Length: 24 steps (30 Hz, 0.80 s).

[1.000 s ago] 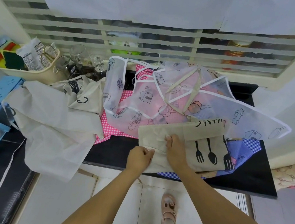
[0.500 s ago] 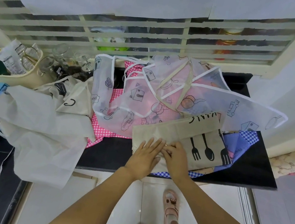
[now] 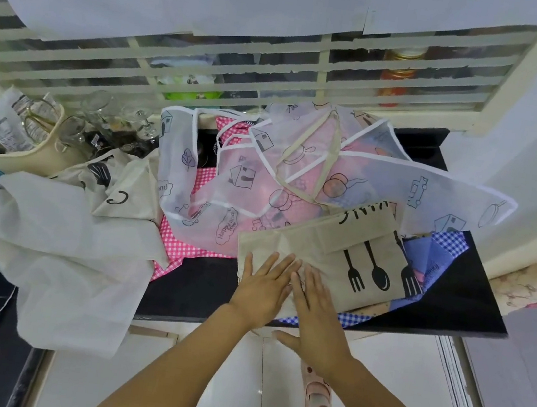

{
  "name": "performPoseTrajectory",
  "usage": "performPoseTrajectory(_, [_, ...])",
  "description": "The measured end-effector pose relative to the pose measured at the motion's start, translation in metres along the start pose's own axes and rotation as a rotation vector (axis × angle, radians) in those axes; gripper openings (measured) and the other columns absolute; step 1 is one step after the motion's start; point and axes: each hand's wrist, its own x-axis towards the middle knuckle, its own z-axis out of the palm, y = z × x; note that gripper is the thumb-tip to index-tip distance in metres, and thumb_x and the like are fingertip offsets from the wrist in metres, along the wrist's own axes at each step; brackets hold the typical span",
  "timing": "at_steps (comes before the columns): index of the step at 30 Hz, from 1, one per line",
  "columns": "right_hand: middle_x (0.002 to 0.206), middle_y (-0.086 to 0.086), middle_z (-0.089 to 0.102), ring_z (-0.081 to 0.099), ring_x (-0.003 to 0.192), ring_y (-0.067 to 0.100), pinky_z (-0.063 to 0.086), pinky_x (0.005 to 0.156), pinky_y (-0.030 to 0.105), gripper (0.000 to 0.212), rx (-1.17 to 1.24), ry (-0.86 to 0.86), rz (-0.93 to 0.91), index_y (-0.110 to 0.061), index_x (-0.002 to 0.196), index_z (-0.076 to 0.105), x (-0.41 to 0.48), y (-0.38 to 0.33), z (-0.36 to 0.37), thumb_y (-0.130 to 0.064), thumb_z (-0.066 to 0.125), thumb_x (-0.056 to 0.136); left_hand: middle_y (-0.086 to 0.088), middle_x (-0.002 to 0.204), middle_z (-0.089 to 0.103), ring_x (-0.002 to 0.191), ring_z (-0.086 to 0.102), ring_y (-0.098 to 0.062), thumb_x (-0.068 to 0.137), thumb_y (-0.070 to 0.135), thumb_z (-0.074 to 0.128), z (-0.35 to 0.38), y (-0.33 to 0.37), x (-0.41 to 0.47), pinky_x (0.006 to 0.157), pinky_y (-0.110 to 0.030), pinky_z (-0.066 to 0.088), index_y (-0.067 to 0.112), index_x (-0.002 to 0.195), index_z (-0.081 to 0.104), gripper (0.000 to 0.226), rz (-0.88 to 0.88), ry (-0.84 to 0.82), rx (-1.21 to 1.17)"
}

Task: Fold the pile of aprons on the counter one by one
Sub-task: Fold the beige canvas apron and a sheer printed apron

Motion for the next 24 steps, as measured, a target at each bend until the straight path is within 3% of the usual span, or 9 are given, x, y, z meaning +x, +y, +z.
performPoseTrajectory(3, [0.151, 0.019, 0.025, 0.003, 0.147, 0.026, 0.005, 0.117, 0.034, 0.131, -0.052, -0.042, 0.03, -0.003, 0.15, 0.013, 0.003, -0.002, 0.001, -0.062, 0.08, 0.054, 0.01, 0.161, -0.002, 0.148, -0.003, -0.015, 0.101, 0.018, 0.029, -0.022, -0.009, 0.002, 0.114, -0.053, -0.011, 0.025, 0.154, 0.003, 0.059, 0.071, -0.118, 0.001])
performPoseTrajectory(7, [0.138, 0.027, 0.047, 0.048, 0.127, 0.039, 0.036, 0.103, 0.043, 0.112, -0.104, -0.096, 0.155, 0.004, 0.133, 0.046, 0.01, -0.015, 0.003, -0.075, 0.06, 0.056, 0.002, 0.162, 0.001, 0.149, -0.002, -0.02, 0.092, -0.001, 0.042, -0.046, -0.037, 0.001, 0.117, -0.047, -0.007, 0.021, 0.154, 0.006, 0.076, 0.09, -0.114, 0.145])
performPoseTrajectory(11, [0.133, 0.028, 0.052, 0.055, 0.119, 0.04, 0.04, 0.096, 0.043, 0.11, -0.099, -0.101, 0.169, 0.006, 0.127, 0.053, 0.013, -0.019, 0.002, -0.06, 0.085, 0.045, -0.004, 0.161, -0.011, 0.148, -0.009, -0.024, 0.091, -0.006, 0.043, -0.052, -0.06, -0.013, 0.115, -0.034, -0.012, 0.021, 0.153, -0.003, 0.082, 0.114, -0.09, 0.254])
performPoseTrajectory(13, [0.134, 0.027, 0.05, 0.054, 0.121, 0.04, 0.039, 0.097, 0.043, 0.103, -0.085, -0.101, 0.145, 0.005, 0.129, 0.05, 0.013, -0.02, 0.001, -0.06, 0.081, 0.056, -0.005, 0.16, -0.013, 0.148, -0.01, -0.023, 0.092, -0.003, 0.045, -0.046, -0.065, -0.019, 0.113, -0.03, -0.014, 0.021, 0.153, -0.005, 0.083, 0.134, -0.07, 0.243])
performPoseTrajectory(15, [0.14, 0.027, 0.044, 0.046, 0.128, 0.039, 0.034, 0.102, 0.043, 0.092, -0.049, -0.113, 0.16, 0.005, 0.135, 0.042, 0.012, -0.018, -0.001, -0.067, 0.049, 0.079, -0.006, 0.16, -0.01, 0.148, -0.008, -0.022, 0.094, 0.005, 0.047, -0.038, -0.067, -0.022, 0.11, -0.026, -0.015, 0.022, 0.153, 0.0, 0.078, 0.144, -0.051, 0.195])
performPoseTrajectory(16, [0.147, 0.027, 0.033, 0.034, 0.136, 0.037, 0.026, 0.107, 0.043, 0.099, -0.015, -0.131, 0.169, 0.005, 0.141, 0.034, 0.012, -0.018, -0.005, -0.074, 0.026, 0.082, -0.008, 0.161, -0.008, 0.148, -0.006, -0.023, 0.096, 0.009, 0.048, -0.034, -0.066, -0.021, 0.11, -0.025, -0.015, 0.021, 0.153, 0.002, 0.074, 0.147, -0.038, 0.172])
performPoseTrajectory(18, [0.155, 0.018, -0.005, -0.004, 0.144, 0.028, -0.001, 0.115, 0.037, 0.123, 0.036, -0.191, 0.139, 0.0, 0.149, 0.006, 0.014, -0.018, -0.011, -0.089, -0.008, 0.065, -0.009, 0.161, -0.003, 0.149, -0.003, -0.023, 0.097, 0.011, 0.047, -0.031, -0.063, -0.021, 0.11, -0.024, -0.015, 0.02, 0.153, 0.008, 0.069, 0.149, -0.016, 0.145])
performPoseTrajectory(20, [0.154, 0.012, -0.021, -0.019, 0.144, 0.025, -0.012, 0.116, 0.034, 0.127, 0.045, -0.216, 0.129, -0.005, 0.149, -0.008, 0.013, -0.017, -0.015, -0.089, -0.008, 0.054, -0.009, 0.161, 0.006, 0.149, 0.002, -0.023, 0.097, 0.003, 0.044, -0.032, -0.059, -0.019, 0.11, -0.024, -0.015, 0.019, 0.152, 0.019, 0.063, 0.153, 0.018, 0.124])
performPoseTrajectory(24, [0.158, 0.011, -0.014, -0.011, 0.147, 0.024, -0.01, 0.115, 0.032, 0.145, 0.107, -0.244, 0.175, -0.007, 0.151, -0.003, 0.014, -0.023, -0.026, -0.098, -0.013, 0.038, -0.007, 0.153, 0.034, 0.148, 0.012, -0.025, 0.096, -0.001, 0.044, -0.047, -0.049, -0.016, 0.115, -0.027, -0.01, 0.014, 0.142, 0.044, 0.049, 0.202, 0.066, 0.118])
